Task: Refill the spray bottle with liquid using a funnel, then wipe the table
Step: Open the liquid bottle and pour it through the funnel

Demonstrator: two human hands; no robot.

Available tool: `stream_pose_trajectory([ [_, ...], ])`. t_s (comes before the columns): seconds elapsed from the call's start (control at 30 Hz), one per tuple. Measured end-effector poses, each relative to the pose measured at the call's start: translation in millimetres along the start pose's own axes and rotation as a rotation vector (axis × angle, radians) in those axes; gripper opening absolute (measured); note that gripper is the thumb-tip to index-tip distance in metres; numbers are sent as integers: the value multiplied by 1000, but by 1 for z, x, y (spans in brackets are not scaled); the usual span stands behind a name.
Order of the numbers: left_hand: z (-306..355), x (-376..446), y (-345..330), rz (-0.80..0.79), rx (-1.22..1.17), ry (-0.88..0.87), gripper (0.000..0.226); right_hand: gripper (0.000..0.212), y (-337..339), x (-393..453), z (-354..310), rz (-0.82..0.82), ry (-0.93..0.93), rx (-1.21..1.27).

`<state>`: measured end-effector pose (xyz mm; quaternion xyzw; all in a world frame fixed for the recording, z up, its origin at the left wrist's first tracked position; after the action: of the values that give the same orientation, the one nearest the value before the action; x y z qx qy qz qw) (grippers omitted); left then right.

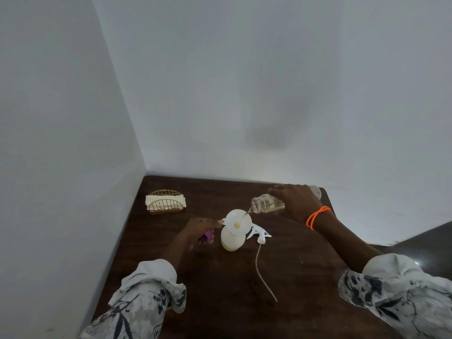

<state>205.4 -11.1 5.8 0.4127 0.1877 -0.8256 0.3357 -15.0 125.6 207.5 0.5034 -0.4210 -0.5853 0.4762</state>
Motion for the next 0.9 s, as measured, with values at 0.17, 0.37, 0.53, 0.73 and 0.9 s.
stream_pose_trajectory([
  [0.17, -2, 0, 1, 1, -4, 3, 26, 62, 2, -2, -2, -6, 2, -15],
  [0.37, -7, 3, 5, 8, -11, 18, 27, 61, 3, -2, -3, -4, 5, -13],
  [0.53, -7, 4, 5, -1, -20, 22, 28, 60, 2, -2, -2, 2, 2, -15],
  [0.73, -9, 4, 5, -8, -4, 33, 28, 62, 0, -2, -1, 12, -2, -23],
  [0.9, -10, 4, 5, -9, -12, 37, 27, 65, -2, -1, -1, 8, -5, -14],
])
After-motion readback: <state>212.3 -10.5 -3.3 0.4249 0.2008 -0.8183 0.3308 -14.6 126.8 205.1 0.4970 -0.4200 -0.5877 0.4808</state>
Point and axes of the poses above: each hand's wrist, its own x-axis towards the middle knuckle, its own y-axis out of the back of the hand, z = x × y, the point moved 6 cm from there along x, towards the middle knuckle, and after that the axes turned 11 degrees about y, right-handed, at the moved point
